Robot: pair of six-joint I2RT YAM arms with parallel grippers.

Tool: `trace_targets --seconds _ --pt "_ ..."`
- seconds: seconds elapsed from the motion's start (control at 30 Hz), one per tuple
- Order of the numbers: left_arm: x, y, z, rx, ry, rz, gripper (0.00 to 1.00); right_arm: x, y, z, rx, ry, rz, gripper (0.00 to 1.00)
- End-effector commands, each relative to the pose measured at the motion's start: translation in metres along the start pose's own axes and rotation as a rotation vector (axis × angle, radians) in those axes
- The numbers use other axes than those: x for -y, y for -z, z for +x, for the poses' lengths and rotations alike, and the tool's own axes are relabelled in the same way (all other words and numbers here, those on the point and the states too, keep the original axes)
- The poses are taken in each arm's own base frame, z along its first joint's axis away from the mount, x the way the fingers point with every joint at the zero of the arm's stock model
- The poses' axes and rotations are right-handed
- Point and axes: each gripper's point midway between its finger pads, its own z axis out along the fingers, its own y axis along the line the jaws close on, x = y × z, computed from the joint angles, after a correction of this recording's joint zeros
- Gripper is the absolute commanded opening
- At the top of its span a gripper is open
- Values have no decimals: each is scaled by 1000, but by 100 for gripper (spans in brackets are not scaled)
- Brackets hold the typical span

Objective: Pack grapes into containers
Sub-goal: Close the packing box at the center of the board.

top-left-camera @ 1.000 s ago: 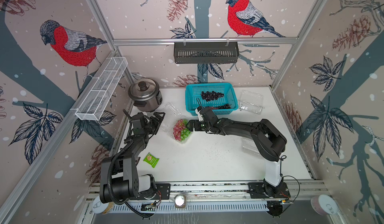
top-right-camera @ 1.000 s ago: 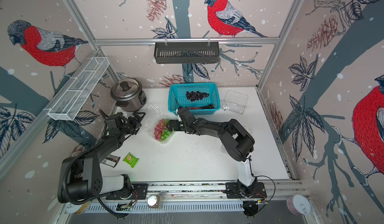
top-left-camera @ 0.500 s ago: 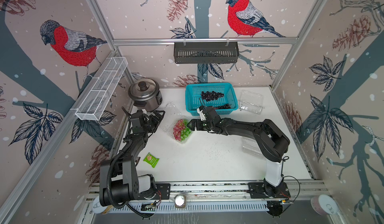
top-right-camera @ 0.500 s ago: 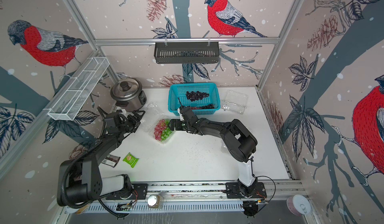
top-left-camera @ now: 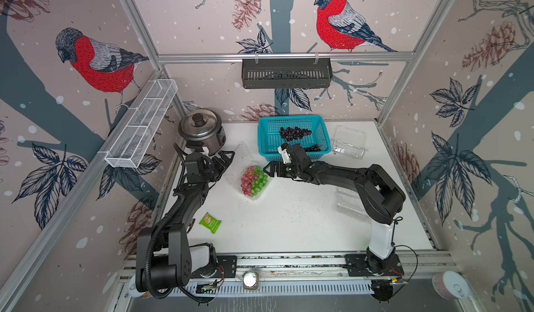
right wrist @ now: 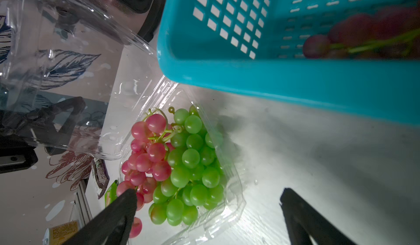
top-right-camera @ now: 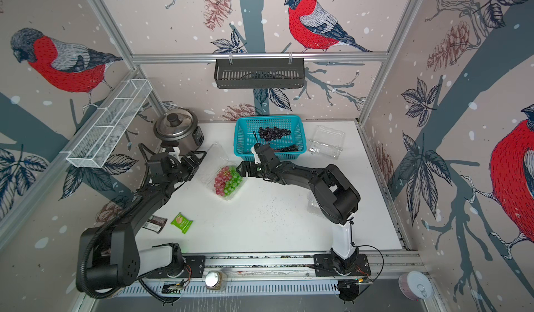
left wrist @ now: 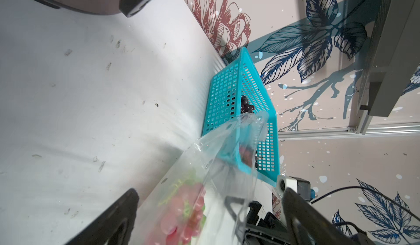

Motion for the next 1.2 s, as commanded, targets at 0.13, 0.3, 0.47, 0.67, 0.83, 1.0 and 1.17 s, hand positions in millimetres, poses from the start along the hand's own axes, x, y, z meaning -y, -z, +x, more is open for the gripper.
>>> trace_targets --seconds 0.13,0.3,0.47,0.67,0.83,1.0,1.17 --pt "13 -2 6 -1 -48 1 98 -7 4 -19 35 27 -36 100" --pt "20 -2 15 -11 -62 7 98 -3 8 -25 49 14 -40 100" --pt "26 -6 28 -36 -76 10 98 -2 15 -28 61 5 -51 100" --pt "30 -13 42 -64 -93 5 98 2 22 -25 66 -14 -57 100" --pt "34 -20 53 -87 -98 8 98 7 27 -22 68 -27 -61 100" --pt "43 -22 55 -91 -107 18 98 11 28 -18 68 -38 -60 100" --pt "51 -28 59 -101 -118 28 98 12 34 -19 75 -44 -65 100"
